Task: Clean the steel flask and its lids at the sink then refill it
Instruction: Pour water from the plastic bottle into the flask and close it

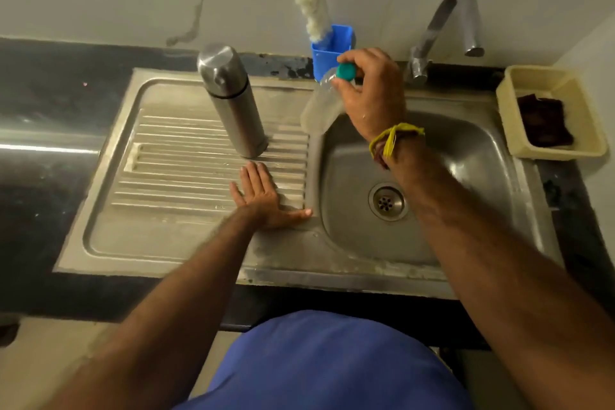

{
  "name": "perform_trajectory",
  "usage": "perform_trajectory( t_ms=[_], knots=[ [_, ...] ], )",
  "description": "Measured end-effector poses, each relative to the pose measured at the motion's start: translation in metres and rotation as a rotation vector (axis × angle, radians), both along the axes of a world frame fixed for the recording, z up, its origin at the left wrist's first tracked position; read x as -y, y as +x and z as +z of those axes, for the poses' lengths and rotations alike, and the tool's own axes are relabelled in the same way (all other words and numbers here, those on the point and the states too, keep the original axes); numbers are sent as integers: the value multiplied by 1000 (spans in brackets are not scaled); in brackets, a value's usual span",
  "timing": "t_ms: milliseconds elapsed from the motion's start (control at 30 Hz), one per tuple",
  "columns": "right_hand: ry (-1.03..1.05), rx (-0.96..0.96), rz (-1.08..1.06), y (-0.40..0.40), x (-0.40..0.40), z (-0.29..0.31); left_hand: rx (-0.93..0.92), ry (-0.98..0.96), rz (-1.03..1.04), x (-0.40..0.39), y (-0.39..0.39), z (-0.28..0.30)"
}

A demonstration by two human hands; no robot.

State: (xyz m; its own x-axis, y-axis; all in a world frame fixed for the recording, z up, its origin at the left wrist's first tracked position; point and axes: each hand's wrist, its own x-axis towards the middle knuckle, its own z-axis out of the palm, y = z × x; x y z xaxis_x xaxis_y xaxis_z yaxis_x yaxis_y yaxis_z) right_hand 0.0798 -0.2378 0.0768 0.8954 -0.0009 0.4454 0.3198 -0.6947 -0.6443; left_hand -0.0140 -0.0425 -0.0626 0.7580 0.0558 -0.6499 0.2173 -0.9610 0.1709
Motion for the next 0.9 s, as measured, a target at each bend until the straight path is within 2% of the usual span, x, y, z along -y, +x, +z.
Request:
perform_trajectory(
  t_ms=[100, 333, 900],
  knots=[
    [-50, -16, 36, 29, -17, 2, -62, 0, -36, -2, 4, 5],
    [-182, -58, 104, 71, -49, -4, -73, -19, -7, -1, 5, 6],
    [-188, -187, 109, 87, -71, -1, -71, -45, 10, 1, 5, 11]
  ],
)
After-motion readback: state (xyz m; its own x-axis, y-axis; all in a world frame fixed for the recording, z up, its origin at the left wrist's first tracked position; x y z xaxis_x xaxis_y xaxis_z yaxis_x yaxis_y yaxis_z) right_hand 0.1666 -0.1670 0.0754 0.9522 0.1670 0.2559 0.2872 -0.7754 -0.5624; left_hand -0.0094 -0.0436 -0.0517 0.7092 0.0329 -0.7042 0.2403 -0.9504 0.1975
